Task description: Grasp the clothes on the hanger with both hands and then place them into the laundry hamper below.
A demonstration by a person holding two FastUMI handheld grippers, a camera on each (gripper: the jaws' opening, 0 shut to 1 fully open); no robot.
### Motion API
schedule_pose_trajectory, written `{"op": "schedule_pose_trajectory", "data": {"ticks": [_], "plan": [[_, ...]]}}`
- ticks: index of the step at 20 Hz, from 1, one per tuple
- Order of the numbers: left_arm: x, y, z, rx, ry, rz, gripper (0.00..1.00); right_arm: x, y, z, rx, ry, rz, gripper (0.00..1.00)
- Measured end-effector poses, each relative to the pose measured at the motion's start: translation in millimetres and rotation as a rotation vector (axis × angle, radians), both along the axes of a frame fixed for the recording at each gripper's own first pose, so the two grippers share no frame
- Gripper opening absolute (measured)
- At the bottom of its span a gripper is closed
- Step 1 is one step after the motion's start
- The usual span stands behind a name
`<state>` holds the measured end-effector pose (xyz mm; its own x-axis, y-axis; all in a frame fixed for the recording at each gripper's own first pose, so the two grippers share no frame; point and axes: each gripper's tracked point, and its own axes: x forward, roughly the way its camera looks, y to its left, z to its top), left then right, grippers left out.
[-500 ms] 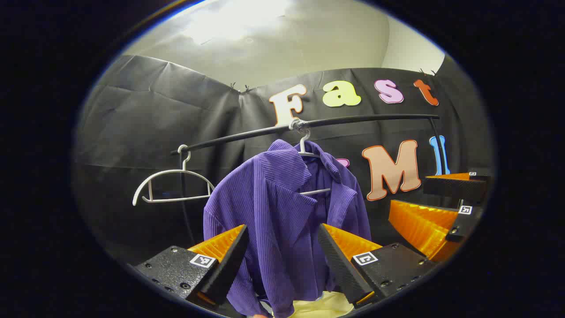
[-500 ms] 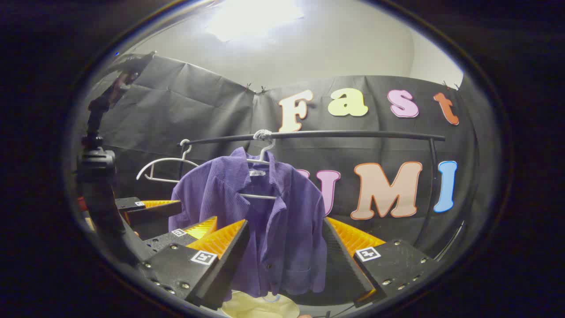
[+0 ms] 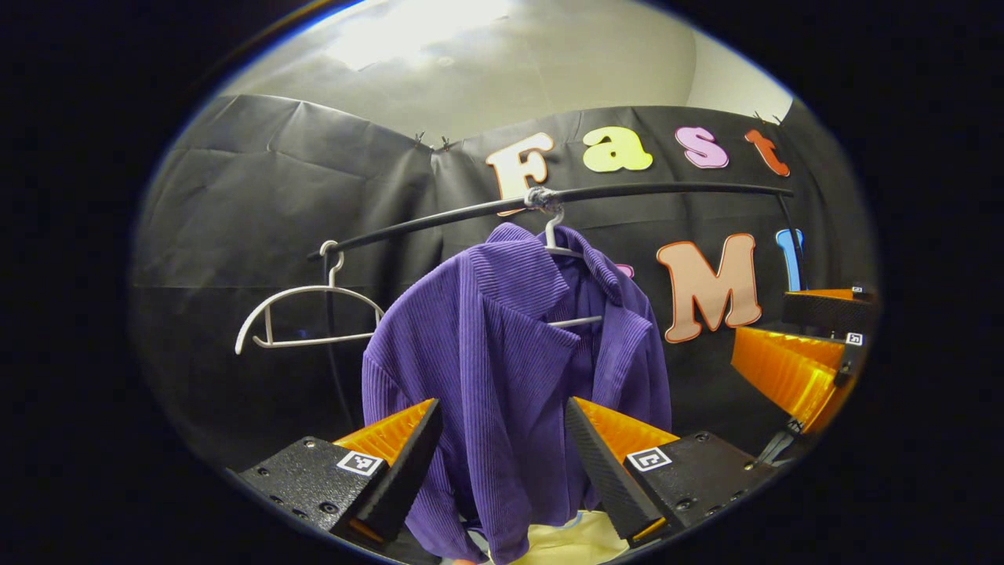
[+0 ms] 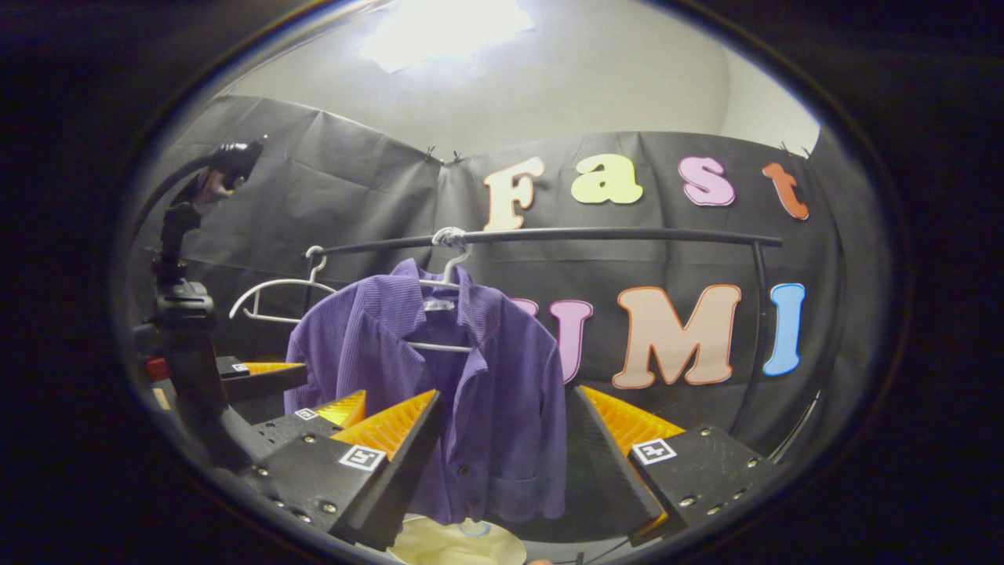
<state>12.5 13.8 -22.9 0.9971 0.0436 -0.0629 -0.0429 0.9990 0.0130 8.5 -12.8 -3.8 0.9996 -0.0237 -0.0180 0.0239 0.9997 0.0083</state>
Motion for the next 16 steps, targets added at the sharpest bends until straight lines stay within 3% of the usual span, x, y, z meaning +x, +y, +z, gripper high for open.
{"op": "schedule_pose_trajectory", "data": {"ticks": [7, 12, 13, 16], "plan": [[11, 14, -32, 0.045, 0.041, 0.026, 0.97, 10, 8, -19, 0.02, 0.037, 0.012, 0.98], [23, 22, -66, 0.084, 0.074, 0.026, 0.85, 26, 12, -37, 0.005, 0.061, 0.034, 0.98], [27, 23, -69, 0.091, 0.075, 0.027, 0.77, 32, 15, -42, 0.005, 0.068, 0.04, 0.98], [37, 23, -83, 0.095, 0.086, 0.02, 0.8, 52, 28, -54, 0.002, 0.079, 0.076, 0.98]]}}
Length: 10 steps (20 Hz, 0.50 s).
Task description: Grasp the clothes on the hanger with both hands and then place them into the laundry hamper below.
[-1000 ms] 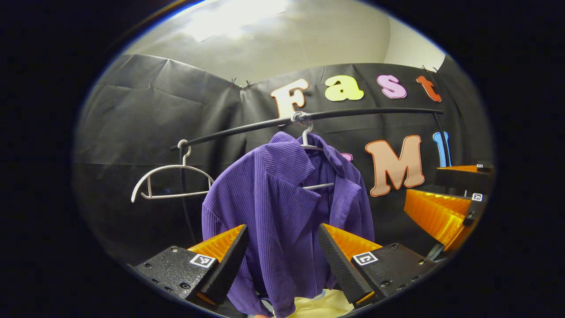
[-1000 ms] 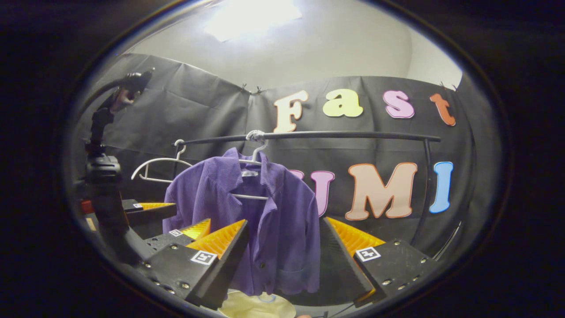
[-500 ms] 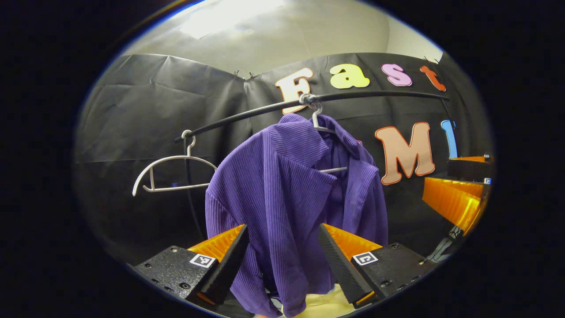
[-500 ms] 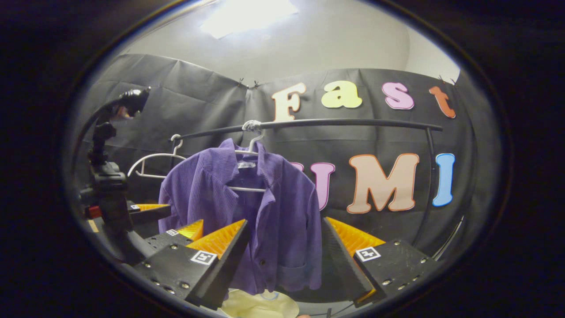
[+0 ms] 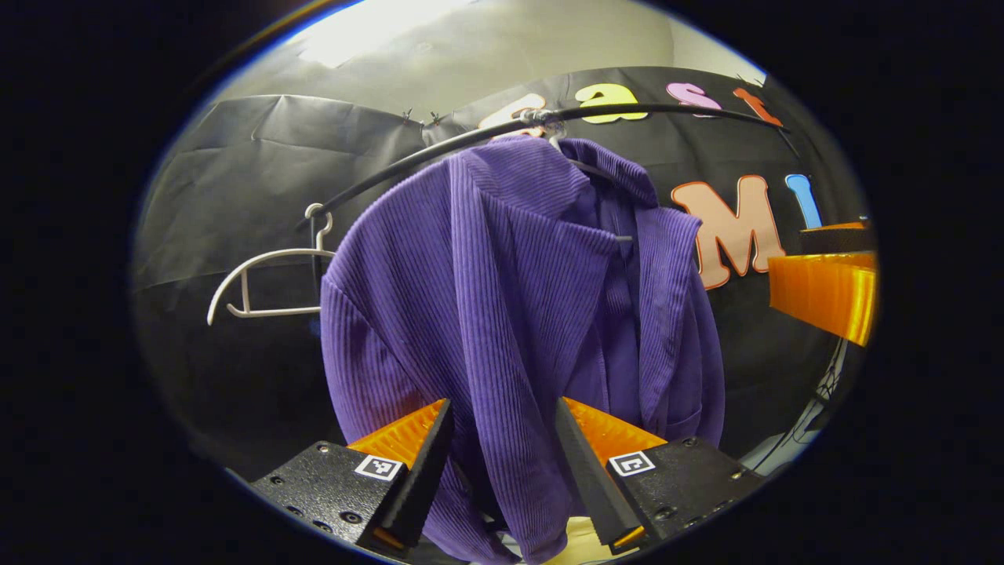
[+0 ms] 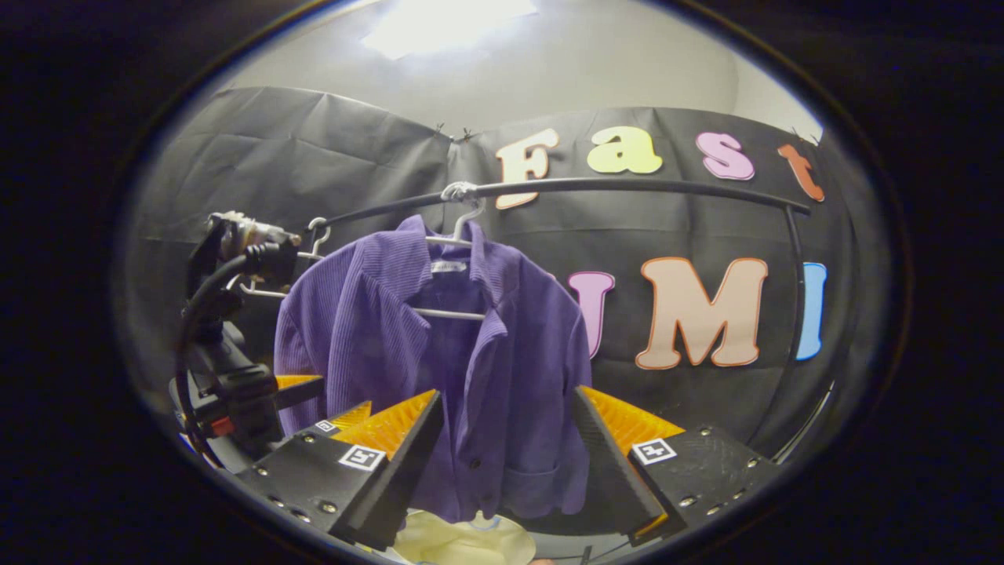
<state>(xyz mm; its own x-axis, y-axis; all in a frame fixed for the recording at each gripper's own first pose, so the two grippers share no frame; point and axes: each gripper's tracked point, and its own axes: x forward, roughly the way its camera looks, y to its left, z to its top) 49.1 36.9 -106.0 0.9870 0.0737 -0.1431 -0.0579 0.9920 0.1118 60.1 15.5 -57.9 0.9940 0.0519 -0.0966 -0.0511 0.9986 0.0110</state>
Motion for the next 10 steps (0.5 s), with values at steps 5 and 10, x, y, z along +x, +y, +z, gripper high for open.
{"op": "schedule_pose_trajectory", "data": {"ticks": [5, 10], "plan": [[12, 8, -16, -0.018, 0.032, -0.015, 0.6, 38, 13, -23, 0.031, 0.029, 0.015, 0.94], [21, 12, -18, -0.024, 0.041, -0.046, 0.2, 71, 23, -58, 0.044, 0.079, 0.016, 0.94]]}}
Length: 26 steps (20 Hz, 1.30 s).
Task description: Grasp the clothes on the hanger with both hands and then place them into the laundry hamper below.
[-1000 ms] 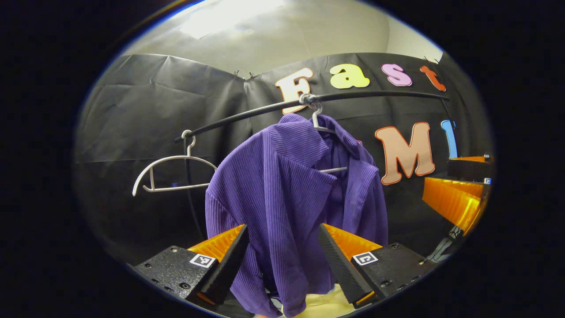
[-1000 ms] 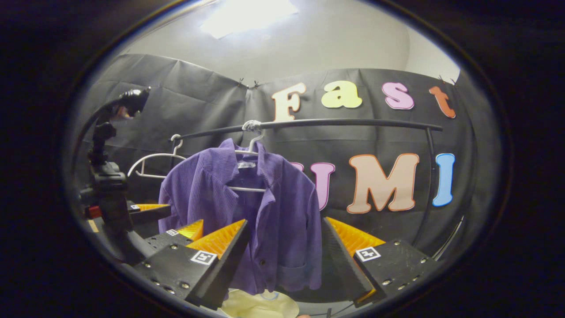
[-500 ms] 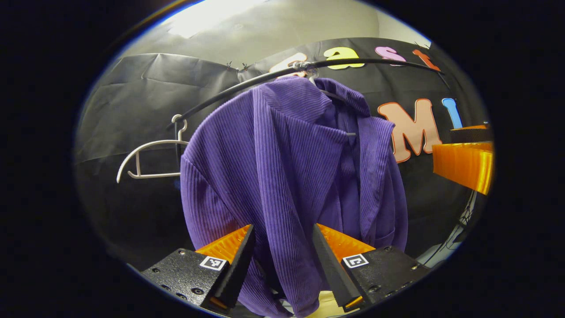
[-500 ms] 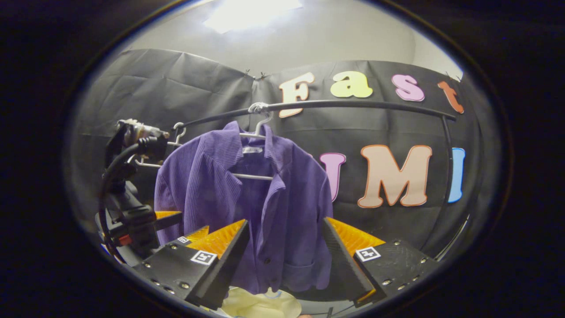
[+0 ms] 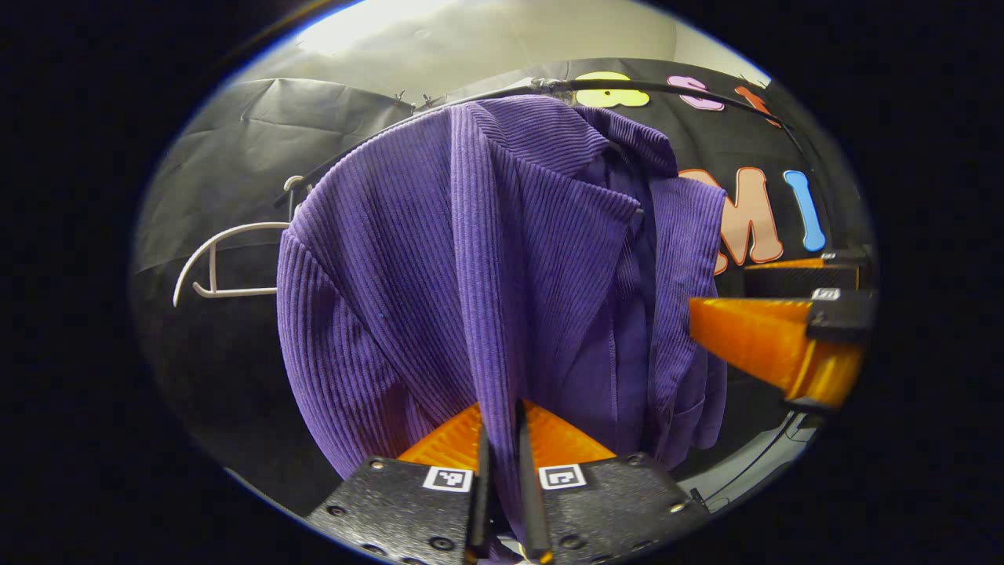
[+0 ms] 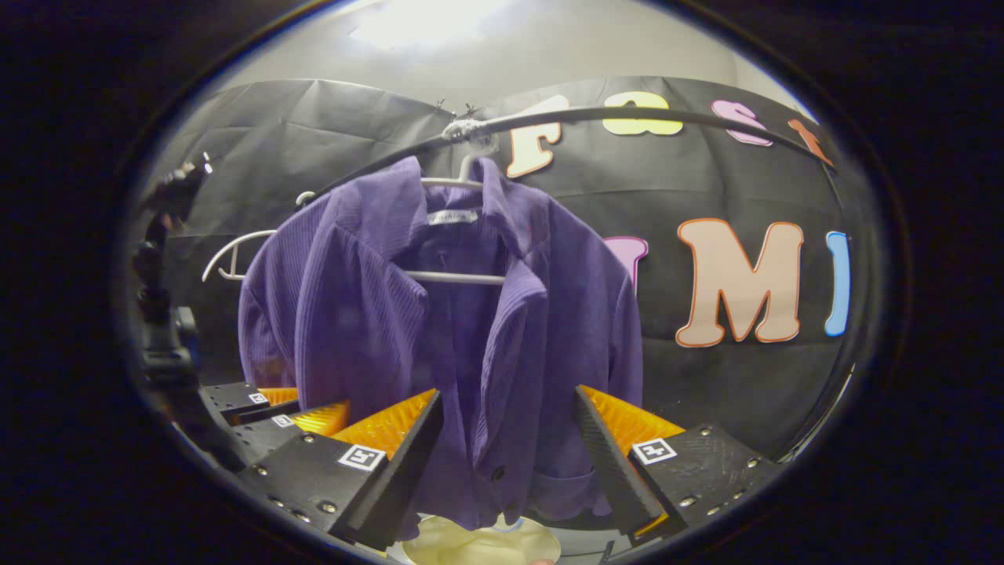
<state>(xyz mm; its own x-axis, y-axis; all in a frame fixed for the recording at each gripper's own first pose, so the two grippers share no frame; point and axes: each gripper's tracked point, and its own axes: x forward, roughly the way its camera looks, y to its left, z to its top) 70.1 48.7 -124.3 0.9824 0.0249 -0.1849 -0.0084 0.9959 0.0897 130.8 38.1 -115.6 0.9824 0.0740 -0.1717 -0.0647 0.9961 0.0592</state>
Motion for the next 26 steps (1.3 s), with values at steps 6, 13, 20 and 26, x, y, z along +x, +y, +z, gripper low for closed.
{"op": "schedule_pose_trajectory", "data": {"ticks": [6, 13, 20, 26], "plan": [[-6, 5, 4, -0.016, 0.04, -0.009, 0.0, 34, 1, -24, -0.024, 0.03, -0.029, 0.99], [-19, 5, 30, -0.071, 0.019, -0.035, 0.01, 43, -18, -40, -0.031, 0.073, -0.091, 0.57], [-28, 11, 72, -0.034, -0.054, -0.037, 0.0, 41, -50, -27, -0.06, 0.079, -0.178, 0.02], [-32, 36, 114, -0.073, -0.113, 0.034, 0.01, 40, -86, 2, -0.086, 0.048, -0.249, 0.05]]}}
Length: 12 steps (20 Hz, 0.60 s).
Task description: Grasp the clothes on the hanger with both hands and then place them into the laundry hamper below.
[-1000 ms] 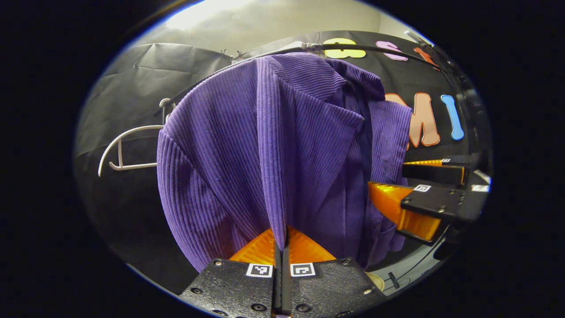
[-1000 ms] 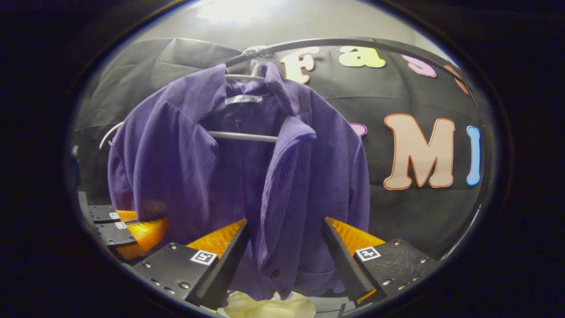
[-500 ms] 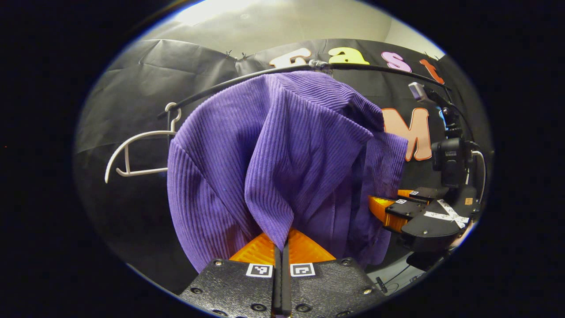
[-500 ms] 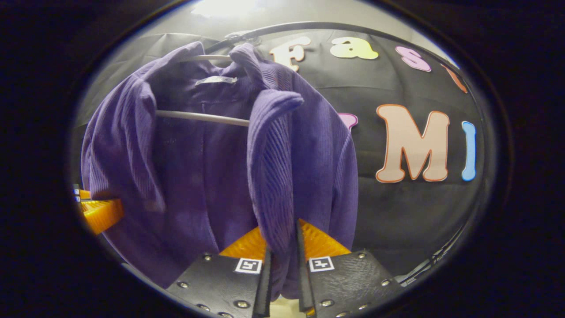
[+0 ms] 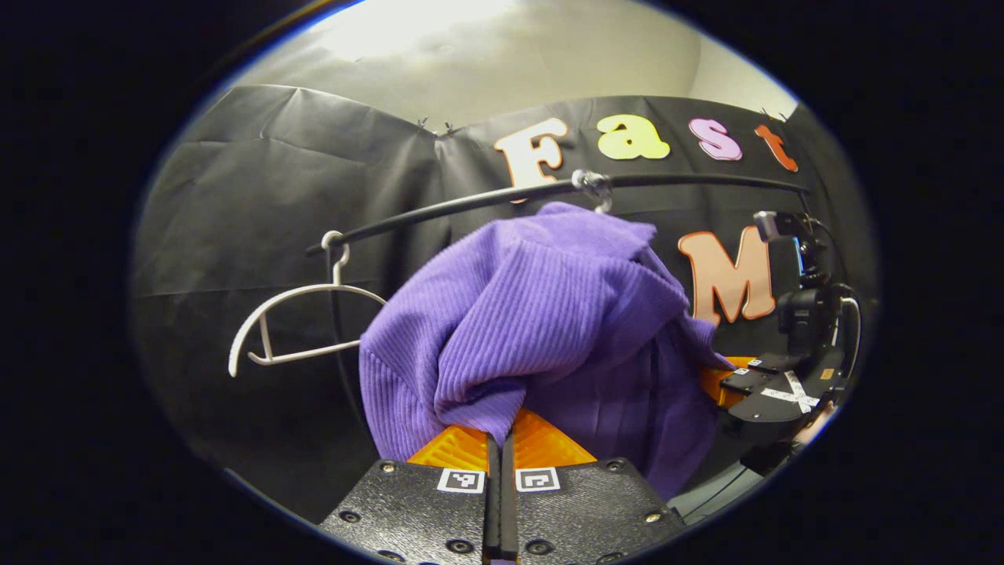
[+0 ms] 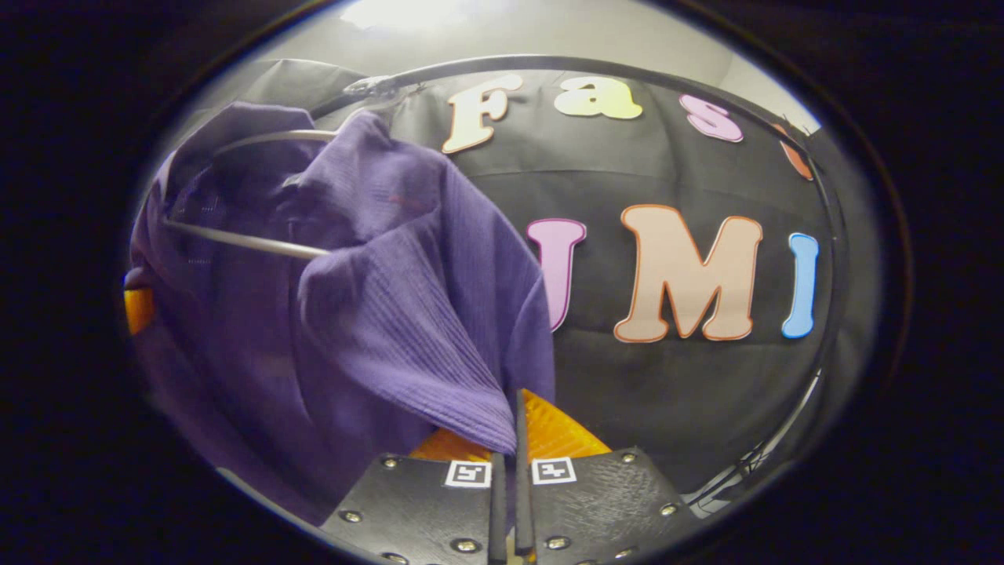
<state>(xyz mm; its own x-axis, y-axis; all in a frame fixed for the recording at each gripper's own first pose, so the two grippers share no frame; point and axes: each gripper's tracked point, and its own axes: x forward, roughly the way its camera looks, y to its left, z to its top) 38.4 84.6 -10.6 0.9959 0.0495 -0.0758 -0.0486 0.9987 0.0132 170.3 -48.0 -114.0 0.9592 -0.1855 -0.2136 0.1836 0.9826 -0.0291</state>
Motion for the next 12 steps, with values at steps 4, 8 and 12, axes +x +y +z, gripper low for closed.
{"op": "schedule_pose_trajectory", "data": {"ticks": [4, 8, 12], "plan": [[-3, 25, 24, -0.051, -0.033, 0.057, 0.0, 4, -21, 18, -0.018, -0.036, -0.024, 0.05], [-6, 50, 44, -0.077, -0.065, 0.104, 0.0, 9, -43, 36, -0.043, -0.076, -0.05, 0.05], [-7, 67, 63, -0.114, -0.093, 0.122, 0.0, 15, -61, 51, -0.048, -0.106, -0.074, 0.05]]}}
